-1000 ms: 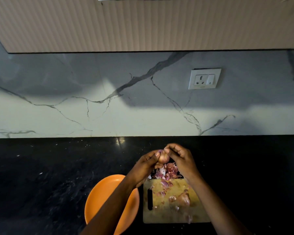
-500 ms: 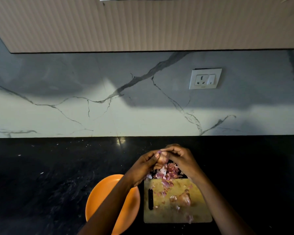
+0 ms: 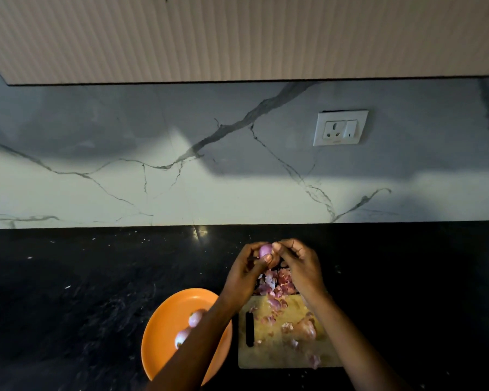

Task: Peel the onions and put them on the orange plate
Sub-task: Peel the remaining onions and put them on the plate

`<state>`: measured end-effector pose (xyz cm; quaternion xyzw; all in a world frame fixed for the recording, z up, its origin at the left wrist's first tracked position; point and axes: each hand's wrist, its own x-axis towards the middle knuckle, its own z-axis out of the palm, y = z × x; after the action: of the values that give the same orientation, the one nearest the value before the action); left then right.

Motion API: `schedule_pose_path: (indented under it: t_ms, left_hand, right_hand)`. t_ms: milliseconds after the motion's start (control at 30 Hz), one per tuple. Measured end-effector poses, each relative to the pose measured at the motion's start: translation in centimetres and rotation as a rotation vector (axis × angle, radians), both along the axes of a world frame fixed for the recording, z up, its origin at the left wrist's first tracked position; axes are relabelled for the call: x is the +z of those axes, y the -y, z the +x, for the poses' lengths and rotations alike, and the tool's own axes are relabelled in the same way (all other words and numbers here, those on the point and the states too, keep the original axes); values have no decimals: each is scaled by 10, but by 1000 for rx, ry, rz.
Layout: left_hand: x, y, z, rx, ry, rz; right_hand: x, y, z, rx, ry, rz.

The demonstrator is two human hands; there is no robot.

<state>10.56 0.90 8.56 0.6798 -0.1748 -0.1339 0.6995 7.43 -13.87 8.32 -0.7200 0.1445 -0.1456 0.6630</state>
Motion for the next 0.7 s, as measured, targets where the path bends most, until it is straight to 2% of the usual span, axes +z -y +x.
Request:
schedule_pose_path:
  t_ms: [133, 333, 500, 700]
  left_hand:
    - [-1, -2, 0, 61, 2, -63]
    - [-4, -5, 7, 111, -18, -32]
    - [-3, -8, 9, 82, 54, 77]
    - [-6, -7, 9, 79, 11, 74]
  right_hand:
    - [5, 1, -2, -36, -8, 117]
    - [8, 4, -6, 159, 14, -23]
    - [10, 5, -1, 196, 49, -9]
    - [11, 8, 0, 176, 91, -49]
